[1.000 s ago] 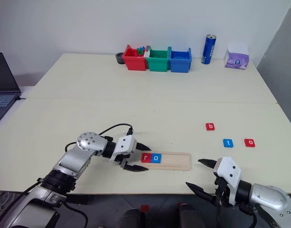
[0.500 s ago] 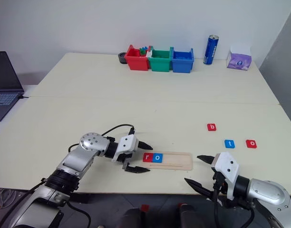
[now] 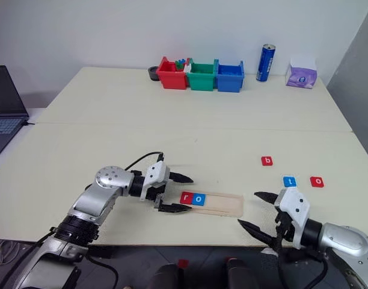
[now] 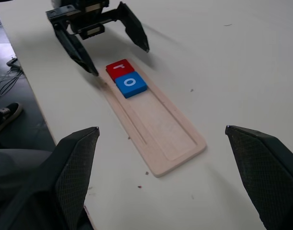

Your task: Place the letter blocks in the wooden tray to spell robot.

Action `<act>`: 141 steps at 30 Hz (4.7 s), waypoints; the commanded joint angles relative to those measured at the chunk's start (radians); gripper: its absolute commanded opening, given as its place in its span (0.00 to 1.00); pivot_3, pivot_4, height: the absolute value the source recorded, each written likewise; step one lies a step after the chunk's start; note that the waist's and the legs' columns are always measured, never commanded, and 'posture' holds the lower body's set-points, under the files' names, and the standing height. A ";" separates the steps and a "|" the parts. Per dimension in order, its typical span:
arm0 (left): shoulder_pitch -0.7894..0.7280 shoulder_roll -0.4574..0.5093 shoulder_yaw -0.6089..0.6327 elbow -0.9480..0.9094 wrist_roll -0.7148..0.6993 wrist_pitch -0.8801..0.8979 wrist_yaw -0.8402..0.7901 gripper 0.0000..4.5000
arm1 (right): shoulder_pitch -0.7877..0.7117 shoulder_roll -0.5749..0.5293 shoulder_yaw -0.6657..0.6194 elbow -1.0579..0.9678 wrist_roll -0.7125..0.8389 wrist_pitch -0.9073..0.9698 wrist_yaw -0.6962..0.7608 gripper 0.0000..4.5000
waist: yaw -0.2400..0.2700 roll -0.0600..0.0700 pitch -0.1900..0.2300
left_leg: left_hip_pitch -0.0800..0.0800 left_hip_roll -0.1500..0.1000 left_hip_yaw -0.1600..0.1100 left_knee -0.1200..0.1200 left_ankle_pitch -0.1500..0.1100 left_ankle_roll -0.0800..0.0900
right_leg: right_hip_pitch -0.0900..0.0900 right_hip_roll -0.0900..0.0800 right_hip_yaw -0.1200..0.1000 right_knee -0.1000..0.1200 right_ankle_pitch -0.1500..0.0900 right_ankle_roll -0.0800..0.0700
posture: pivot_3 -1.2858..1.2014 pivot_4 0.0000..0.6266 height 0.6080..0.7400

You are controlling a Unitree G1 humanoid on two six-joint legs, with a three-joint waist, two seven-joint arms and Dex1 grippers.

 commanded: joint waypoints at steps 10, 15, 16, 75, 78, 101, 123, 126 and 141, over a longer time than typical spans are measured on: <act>0.104 0.037 0.173 -0.217 -0.084 0.142 0.175 0.99 | -0.363 0.189 0.141 0.213 -0.215 0.227 -0.491 1.00 | -0.006 0.001 0.000 | 0.000 0.000 0.000 0.000 0.000 0.000 | -0.001 0.000 0.000 0.001 0.003 -0.005 | 0.52 0.24 1.00; 0.153 0.045 0.162 -0.258 -0.067 0.128 0.197 0.99 | -0.510 0.284 0.185 0.366 -0.310 0.257 -0.599 1.00 | -0.010 0.001 0.001 | -0.001 0.000 0.000 -0.001 0.000 0.000 | -0.002 0.000 0.000 0.001 0.003 -0.005 | 0.52 0.24 1.00; 0.154 0.045 0.161 -0.261 -0.066 0.127 0.200 0.99 | -0.529 0.297 0.190 0.395 -0.323 0.254 -0.606 1.00 | -0.010 0.001 0.001 | -0.001 0.000 0.000 -0.001 0.000 0.000 | -0.002 0.000 0.000 0.001 0.003 -0.005 | 0.52 0.24 1.00; 0.047 0.020 0.030 -0.299 -0.097 0.098 0.063 1.00 | -0.075 0.692 0.222 -0.109 -0.472 0.477 -0.844 0.55 | -0.022 0.004 0.002 | -0.003 0.001 0.000 -0.002 0.000 0.000 | -0.004 0.000 0.000 0.000 -0.001 0.000 | 0.52 0.24 1.00; 0.048 0.016 0.028 -0.303 -0.095 0.098 0.066 1.00 | -0.087 0.724 0.211 -0.108 -0.465 0.477 -0.846 0.80 | -0.022 0.004 0.002 | -0.003 0.000 0.000 -0.002 0.000 0.000 | -0.004 0.000 0.000 0.000 -0.001 0.000 | 0.52 0.24 1.00; 0.064 0.012 0.021 -0.325 -0.083 0.109 0.116 1.00 | -0.244 -0.193 0.077 0.113 -0.207 0.232 0.124 0.98 | -0.021 0.003 0.003 | -0.003 0.000 -0.001 -0.002 0.000 0.001 | -0.002 0.000 0.000 -0.005 0.002 -0.005 | 0.52 0.24 1.00; 0.071 0.030 0.022 -0.319 -0.081 0.104 0.116 1.00 | -0.446 -0.229 0.317 0.521 -0.327 -0.005 0.329 0.69 | -0.019 0.002 0.003 | -0.003 0.000 -0.001 -0.001 0.000 0.001 | -0.001 0.000 0.000 -0.004 0.002 -0.005 | 0.52 0.24 1.00; 0.076 0.036 0.025 -0.312 -0.082 0.095 0.111 1.00 | -0.456 -0.225 0.319 0.520 -0.328 0.000 0.331 0.45 | -0.019 0.002 0.003 | -0.003 0.000 -0.001 -0.001 0.000 0.001 | -0.001 0.000 0.000 -0.004 0.002 -0.005 | 0.52 0.24 1.00; 0.111 0.168 0.098 -0.167 -0.005 -0.072 0.084 1.00 | -0.632 -0.147 0.447 0.224 -0.317 0.178 0.261 0.32 | -0.021 0.003 0.003 | -0.002 0.000 -0.001 -0.001 0.000 0.001 | -0.002 0.000 -0.001 -0.002 0.002 -0.005 | 0.52 0.24 1.00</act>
